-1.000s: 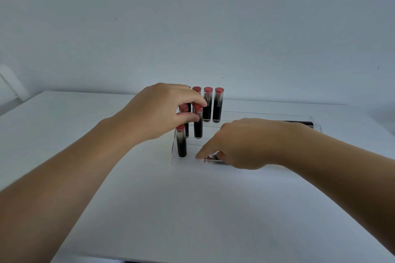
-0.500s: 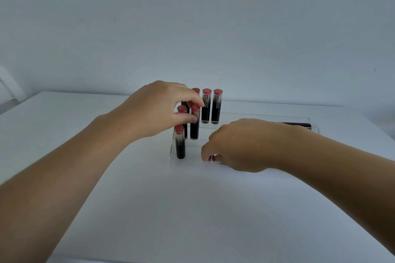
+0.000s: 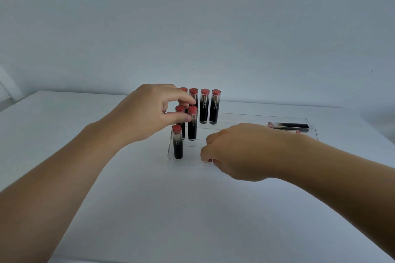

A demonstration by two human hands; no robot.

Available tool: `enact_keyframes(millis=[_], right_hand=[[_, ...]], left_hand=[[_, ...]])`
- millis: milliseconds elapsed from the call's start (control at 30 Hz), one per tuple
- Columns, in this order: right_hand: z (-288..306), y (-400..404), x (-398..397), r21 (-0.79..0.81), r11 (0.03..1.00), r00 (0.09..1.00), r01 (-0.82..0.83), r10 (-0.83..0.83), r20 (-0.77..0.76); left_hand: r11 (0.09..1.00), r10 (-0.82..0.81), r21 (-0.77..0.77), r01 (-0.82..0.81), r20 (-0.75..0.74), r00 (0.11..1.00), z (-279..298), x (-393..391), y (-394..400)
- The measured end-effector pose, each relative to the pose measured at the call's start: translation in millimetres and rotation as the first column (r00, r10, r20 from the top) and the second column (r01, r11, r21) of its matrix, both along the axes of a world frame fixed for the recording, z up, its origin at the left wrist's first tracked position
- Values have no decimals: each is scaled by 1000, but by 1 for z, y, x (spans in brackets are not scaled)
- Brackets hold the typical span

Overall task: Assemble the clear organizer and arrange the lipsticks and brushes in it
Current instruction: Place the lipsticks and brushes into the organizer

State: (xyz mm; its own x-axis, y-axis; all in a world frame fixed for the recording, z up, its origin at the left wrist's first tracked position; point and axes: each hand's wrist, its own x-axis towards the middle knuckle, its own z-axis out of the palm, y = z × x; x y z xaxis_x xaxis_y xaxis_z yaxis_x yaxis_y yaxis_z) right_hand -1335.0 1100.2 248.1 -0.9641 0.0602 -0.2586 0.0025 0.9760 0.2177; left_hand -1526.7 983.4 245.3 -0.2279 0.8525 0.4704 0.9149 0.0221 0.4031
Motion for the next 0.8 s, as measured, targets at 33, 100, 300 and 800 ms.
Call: enact_keyframes(millis=[33, 100, 300, 800], right_hand=[[0, 1, 0, -12, 1000, 1000, 7, -7, -5], [-1, 3, 1, -47, 999, 999, 20, -21, -30], [3, 16, 7, -322, 946, 955, -13, -84, -284], [-4, 30, -9, -730, 650, 469, -210, -588, -659]], left_hand=[[1000, -7, 18, 7, 11, 1000, 0, -1, -1], [996, -18, 86, 15, 43, 999, 1, -3, -3], [987, -38, 156, 21, 101, 994, -4, 1, -8], [982, -35, 189, 5, 154, 987, -7, 6, -5]])
